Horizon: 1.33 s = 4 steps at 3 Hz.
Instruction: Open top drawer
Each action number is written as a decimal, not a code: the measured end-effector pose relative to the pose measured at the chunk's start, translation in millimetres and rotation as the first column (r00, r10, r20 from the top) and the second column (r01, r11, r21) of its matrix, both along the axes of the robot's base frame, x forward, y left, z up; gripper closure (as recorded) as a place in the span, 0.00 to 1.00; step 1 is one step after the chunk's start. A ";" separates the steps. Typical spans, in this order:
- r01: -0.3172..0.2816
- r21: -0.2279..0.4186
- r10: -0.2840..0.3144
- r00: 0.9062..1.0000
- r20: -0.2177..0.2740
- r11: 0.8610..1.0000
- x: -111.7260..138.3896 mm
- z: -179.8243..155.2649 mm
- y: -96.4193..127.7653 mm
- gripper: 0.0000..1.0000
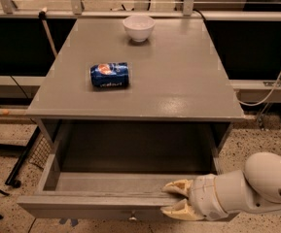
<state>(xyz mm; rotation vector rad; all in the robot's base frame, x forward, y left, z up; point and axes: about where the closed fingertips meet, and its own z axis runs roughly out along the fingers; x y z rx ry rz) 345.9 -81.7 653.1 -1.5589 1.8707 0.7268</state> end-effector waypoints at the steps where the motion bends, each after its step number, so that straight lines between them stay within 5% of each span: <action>1: -0.002 -0.001 0.002 1.000 0.000 1.000 -0.3 0.1 0.8 0.28; 2: -0.006 -0.001 0.006 1.000 0.000 1.000 -0.9 0.3 2.1 0.00; 4: 0.005 -0.009 -0.004 0.999 0.041 1.000 3.1 8.8 -4.0 0.00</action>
Offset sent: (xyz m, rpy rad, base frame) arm -0.0003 0.0007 0.0001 -0.0005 0.0000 0.0020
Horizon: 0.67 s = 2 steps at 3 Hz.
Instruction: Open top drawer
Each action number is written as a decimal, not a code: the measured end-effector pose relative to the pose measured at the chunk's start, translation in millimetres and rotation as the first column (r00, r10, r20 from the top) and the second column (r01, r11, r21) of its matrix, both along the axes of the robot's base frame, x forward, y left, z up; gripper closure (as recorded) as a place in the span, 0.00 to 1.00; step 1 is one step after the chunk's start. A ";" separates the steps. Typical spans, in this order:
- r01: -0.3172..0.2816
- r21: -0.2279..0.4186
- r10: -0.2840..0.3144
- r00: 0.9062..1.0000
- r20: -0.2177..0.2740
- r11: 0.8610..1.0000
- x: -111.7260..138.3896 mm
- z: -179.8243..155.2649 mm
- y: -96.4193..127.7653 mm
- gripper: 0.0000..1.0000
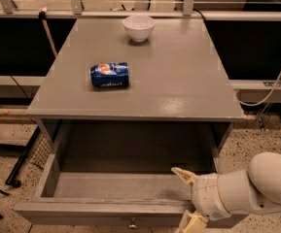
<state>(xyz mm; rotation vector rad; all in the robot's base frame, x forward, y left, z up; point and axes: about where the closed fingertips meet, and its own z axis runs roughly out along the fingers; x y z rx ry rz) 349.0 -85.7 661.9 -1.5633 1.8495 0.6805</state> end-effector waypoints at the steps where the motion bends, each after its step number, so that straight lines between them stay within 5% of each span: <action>1: 0.040 -0.021 -0.039 0.998 0.059 0.999 8.8 17.5 -28.9 0.00; 2: 0.095 -0.060 -0.088 0.990 0.111 0.994 22.6 44.0 -71.8 0.00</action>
Offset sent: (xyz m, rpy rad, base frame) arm 0.0361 -0.1152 0.0675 -0.1011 -0.1496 -0.1466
